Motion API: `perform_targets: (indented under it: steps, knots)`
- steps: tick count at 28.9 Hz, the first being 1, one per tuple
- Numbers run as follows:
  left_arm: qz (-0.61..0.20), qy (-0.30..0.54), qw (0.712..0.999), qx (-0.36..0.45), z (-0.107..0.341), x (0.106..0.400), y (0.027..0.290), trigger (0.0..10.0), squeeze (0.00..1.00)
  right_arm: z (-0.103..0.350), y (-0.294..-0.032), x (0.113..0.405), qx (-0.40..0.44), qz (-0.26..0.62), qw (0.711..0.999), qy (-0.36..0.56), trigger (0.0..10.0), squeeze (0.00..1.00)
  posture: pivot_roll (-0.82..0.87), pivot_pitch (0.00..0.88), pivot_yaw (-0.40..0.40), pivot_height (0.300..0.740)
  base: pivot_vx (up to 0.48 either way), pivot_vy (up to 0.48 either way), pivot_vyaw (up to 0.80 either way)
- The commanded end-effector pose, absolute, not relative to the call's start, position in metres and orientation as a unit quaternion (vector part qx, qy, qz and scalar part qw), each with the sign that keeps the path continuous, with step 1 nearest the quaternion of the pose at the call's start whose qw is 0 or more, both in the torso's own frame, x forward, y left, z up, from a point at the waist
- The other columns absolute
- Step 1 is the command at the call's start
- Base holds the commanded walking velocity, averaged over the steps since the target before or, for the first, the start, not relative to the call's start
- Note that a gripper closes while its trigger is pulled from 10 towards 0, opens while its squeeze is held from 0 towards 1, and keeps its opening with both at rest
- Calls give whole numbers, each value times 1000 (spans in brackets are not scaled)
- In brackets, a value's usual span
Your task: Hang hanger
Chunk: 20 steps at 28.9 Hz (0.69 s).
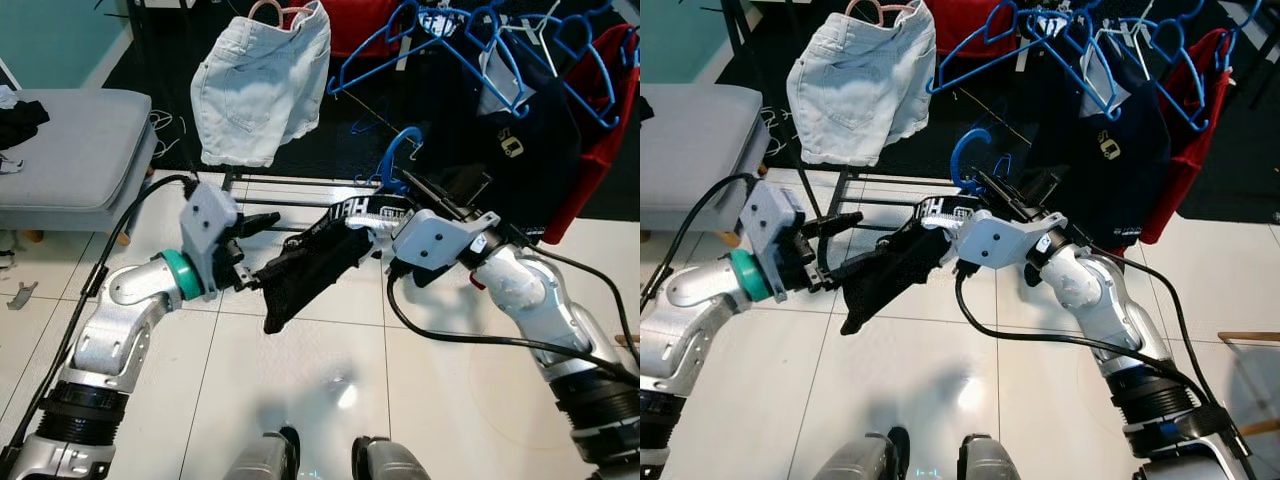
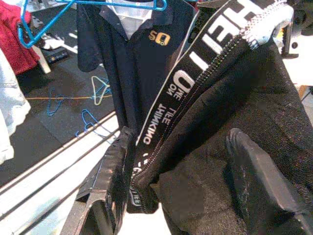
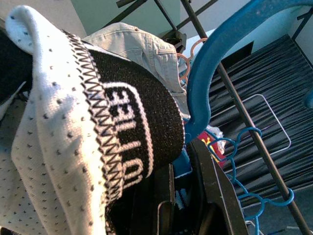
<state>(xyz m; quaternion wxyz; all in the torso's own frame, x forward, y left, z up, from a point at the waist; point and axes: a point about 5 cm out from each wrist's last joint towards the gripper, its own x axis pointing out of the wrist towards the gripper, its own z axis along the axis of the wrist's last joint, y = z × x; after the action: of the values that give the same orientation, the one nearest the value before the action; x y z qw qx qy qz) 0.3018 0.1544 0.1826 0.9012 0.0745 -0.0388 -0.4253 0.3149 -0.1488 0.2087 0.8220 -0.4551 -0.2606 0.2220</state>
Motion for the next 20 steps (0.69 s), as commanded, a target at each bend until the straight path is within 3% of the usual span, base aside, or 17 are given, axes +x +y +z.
perform_targets:
  steps: [1, 5, 6, 9, 20]
  knots:
    - [-419, -40, 906, 44, 185, 301, 160, 10000, 0, 204, -150, 315, -446, 222, 828, -255, 10000, 0, -93, 93, 88, 740, 0, 0, 0]
    - [-392, -52, 918, 23, 193, 308, 166, 10000, 0, 203, -152, 315, -450, 221, 828, -251, 10000, 0, -91, 95, 84, 740, 0, 0, 0]
    - [-373, -72, 924, 49, 209, 313, 150, 10000, 0, 199, -153, 317, -457, 222, 826, -244, 10000, 0, -94, 95, 83, 740, 0, 0, 0]
    - [-361, -87, 926, 70, 221, 315, 138, 10000, 0, 197, -153, 319, -463, 223, 824, -239, 10000, 0, -94, 95, 83, 740, 0, 0, 0]
    - [-387, -111, 905, 141, 235, 304, 108, 10000, 0, 188, -154, 324, -463, 223, 829, -221, 10000, 0, -91, 89, 81, 740, 0, 0, 0]
